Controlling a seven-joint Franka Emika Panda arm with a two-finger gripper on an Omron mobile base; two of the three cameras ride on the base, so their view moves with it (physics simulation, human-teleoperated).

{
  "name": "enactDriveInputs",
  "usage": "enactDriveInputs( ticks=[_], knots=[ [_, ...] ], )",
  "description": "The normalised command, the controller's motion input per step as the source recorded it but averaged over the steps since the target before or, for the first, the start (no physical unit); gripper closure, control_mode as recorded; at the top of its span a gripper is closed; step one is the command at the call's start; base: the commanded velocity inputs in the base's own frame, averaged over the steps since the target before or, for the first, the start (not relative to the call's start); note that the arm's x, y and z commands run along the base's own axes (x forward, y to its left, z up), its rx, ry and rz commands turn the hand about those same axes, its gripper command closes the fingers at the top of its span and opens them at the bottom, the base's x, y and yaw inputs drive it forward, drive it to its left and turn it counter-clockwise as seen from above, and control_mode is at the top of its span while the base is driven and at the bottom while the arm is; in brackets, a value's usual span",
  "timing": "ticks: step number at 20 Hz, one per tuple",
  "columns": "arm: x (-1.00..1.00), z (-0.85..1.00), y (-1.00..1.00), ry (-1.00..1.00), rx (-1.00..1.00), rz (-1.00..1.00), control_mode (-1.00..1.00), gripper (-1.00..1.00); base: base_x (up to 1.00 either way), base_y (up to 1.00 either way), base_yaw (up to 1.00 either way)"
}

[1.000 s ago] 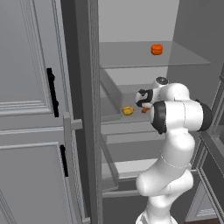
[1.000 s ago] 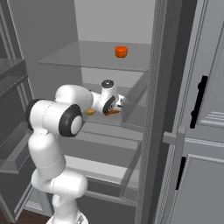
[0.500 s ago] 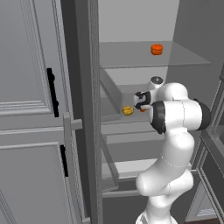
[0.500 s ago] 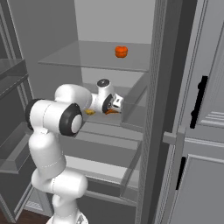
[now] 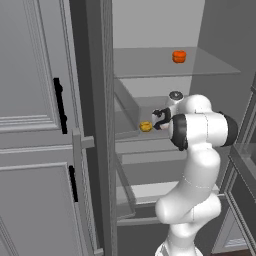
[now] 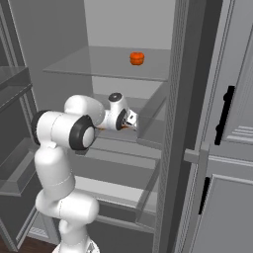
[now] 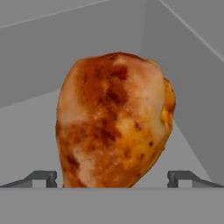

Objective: Place one squash and one chicken drumstick in each tupperware on the nearby counter, to pack two identical lunches.

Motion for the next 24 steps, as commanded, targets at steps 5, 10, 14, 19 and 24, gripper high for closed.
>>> enactDriveInputs(
  ticks=[5,10,14,19,24],
  knots=[
    [0.04,-0.29,0.00,0.00,0.00,-0.07,-1.00,-1.00,0.00,0.00,0.00],
    [0.00,-0.04,0.00,0.00,0.00,-0.03,-1.00,-1.00,0.00,0.00,0.00],
    [0.00,-0.06,0.00,0.00,0.00,-0.02,-1.00,1.00,0.00,0.00,0.00],
    [0.00,-0.01,0.00,0.00,0.00,-0.01,-1.00,1.00,0.00,0.00,0.00],
    [-0.61,0.00,-0.01,-0.04,0.02,0.04,-1.00,1.00,0.00,0.00,0.00]
  ],
)
